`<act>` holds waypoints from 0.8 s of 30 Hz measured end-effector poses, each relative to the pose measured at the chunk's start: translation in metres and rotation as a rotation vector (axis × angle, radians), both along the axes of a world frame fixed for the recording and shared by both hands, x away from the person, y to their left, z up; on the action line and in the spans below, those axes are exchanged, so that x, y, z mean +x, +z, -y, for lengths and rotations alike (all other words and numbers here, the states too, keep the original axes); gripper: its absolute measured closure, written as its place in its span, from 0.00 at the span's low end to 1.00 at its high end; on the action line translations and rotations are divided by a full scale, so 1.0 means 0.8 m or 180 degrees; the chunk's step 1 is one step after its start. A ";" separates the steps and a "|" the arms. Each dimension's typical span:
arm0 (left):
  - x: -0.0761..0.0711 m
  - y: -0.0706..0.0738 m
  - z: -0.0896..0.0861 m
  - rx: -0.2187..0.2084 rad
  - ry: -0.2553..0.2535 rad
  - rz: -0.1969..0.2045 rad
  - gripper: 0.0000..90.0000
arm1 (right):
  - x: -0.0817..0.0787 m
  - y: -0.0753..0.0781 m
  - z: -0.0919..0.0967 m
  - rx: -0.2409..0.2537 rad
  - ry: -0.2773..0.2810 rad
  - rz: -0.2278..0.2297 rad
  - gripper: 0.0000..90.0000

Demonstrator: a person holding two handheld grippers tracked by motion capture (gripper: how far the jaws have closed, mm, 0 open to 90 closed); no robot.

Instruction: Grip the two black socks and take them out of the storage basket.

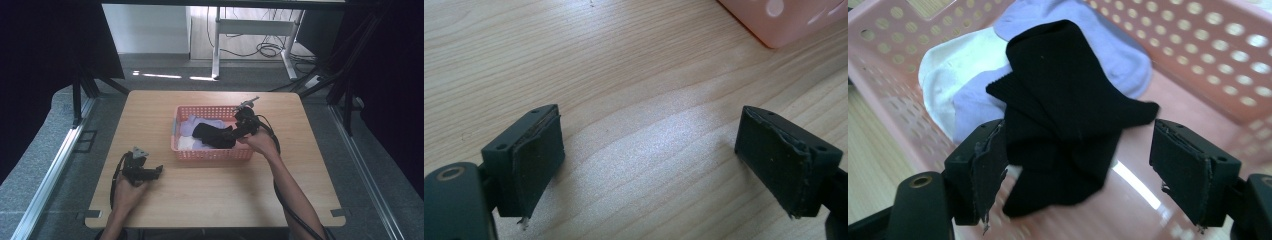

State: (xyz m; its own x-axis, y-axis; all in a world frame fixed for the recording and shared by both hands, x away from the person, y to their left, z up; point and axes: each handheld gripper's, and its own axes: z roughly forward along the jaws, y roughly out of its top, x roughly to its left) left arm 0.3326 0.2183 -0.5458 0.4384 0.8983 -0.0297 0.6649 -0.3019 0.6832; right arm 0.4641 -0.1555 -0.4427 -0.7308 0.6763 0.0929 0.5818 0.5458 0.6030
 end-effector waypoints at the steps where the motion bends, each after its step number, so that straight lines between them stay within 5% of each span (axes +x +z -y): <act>1: 0.000 0.000 0.000 0.0000 0.0000 0.0000 0.13 | 0.000 0.000 0.000 0.0000 0.0000 0.0000 0.26; 9: 0.000 0.000 0.000 0.0000 -0.0002 -0.0001 0.13 | 0.014 -0.018 -0.038 -0.0063 0.0099 -0.0088 0.26; 16: 0.000 0.000 0.000 -0.0001 -0.0001 0.0000 0.13 | 0.023 -0.042 -0.070 -0.0305 0.0175 -0.0197 0.35; 17: 0.000 0.000 0.000 -0.0001 -0.0001 0.0000 0.13 | 0.025 -0.045 -0.076 -0.0457 0.0142 -0.0217 0.43; 19: 0.000 0.000 0.000 0.0000 -0.0003 -0.0001 0.13 | 0.026 -0.045 -0.078 -0.0485 0.0156 -0.0230 0.47; 21: 0.000 0.000 0.000 0.0000 -0.0003 0.0000 0.13 | 0.028 -0.047 -0.082 -0.0577 0.0169 -0.0282 0.70; 24: 0.000 0.000 0.000 -0.0001 -0.0003 -0.0001 0.13 | 0.029 -0.048 -0.082 -0.0642 0.0139 -0.0298 0.82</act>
